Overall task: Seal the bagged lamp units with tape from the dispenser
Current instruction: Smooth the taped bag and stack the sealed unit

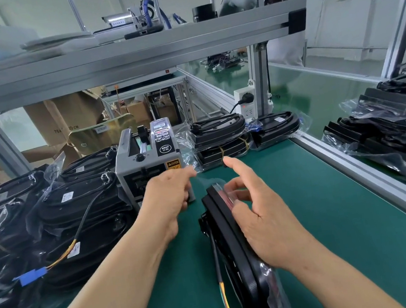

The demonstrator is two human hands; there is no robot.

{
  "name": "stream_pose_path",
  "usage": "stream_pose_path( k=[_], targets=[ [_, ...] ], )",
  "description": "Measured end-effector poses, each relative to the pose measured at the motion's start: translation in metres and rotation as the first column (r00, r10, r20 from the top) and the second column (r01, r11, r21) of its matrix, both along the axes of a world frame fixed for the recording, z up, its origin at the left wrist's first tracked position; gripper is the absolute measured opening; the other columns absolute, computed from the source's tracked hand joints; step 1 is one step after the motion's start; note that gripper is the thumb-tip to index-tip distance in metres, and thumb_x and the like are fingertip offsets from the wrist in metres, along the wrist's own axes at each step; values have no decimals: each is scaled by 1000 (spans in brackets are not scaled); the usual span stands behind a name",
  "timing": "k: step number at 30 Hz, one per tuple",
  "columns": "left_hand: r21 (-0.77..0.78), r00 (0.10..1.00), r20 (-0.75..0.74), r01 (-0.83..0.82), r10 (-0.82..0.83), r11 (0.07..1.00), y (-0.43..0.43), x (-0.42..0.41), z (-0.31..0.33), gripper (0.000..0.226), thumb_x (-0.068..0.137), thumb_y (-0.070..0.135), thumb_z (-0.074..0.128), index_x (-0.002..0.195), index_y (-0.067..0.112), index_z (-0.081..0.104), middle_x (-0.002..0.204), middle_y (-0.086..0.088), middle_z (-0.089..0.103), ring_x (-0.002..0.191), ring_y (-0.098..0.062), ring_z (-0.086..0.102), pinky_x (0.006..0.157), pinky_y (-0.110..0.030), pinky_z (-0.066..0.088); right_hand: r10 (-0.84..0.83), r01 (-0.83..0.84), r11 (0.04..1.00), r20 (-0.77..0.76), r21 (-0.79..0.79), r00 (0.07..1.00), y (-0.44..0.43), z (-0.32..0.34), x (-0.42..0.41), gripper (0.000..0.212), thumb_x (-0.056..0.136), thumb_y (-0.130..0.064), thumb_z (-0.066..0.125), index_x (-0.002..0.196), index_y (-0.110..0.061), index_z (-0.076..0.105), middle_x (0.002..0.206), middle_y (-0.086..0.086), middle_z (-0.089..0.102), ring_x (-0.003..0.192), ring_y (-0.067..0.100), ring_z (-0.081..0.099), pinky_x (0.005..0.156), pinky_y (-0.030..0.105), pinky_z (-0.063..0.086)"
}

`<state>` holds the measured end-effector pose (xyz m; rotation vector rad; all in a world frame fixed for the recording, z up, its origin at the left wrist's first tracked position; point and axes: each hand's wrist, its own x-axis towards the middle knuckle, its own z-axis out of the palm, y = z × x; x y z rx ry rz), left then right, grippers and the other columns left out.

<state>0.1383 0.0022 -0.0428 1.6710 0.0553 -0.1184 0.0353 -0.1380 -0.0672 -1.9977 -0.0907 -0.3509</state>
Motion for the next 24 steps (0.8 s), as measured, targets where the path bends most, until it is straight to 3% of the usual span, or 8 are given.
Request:
stream_pose_path(
  k=[3,8,11,16,20,24],
  targets=[
    [2,980,151,133,-132,991,3,-9,15,25,88,39,70,76,18,78,64,6,51,51,-8,38,45,-17,32,31,-33,999,42,28,999,-2,-2,3,66,100,-14,43,142,-62,25,112,-18,50,100,-1,53,72,12,43],
    [-179,960,7,276,-279,944,-9,-22,30,28,69,41,77,74,14,78,66,4,54,47,-5,34,36,-13,24,84,-88,995,105,40,991,-2,-2,4,66,103,-25,49,131,-77,21,111,-19,50,103,3,57,80,15,48],
    [-223,957,-67,261,-282,939,-11,-22,34,22,73,35,76,72,13,76,66,3,52,45,-3,34,34,-12,22,93,-96,995,124,17,988,-2,-1,4,64,102,-26,50,133,-74,22,110,-20,50,106,3,57,88,19,48],
    [-207,961,-79,243,-264,948,-6,-18,37,13,85,17,73,84,7,66,66,1,50,46,-4,33,34,-12,22,115,-114,993,114,-19,987,-3,-1,2,59,100,-32,45,136,-73,24,110,-26,49,107,-1,54,85,6,42],
    [-170,981,41,194,-190,966,-6,-22,33,16,88,12,70,74,9,61,62,0,43,46,-6,30,37,-14,23,135,-133,991,104,-29,985,-1,1,0,60,101,-30,45,133,-77,23,113,-25,49,110,-4,53,83,2,39],
    [-224,980,176,130,-91,966,-2,-36,24,19,88,16,71,70,12,68,62,-2,40,50,-9,29,40,-16,27,176,-175,984,97,-23,980,7,4,-2,73,102,-17,49,134,-77,21,118,-24,48,111,-3,52,80,8,45]
  ],
)
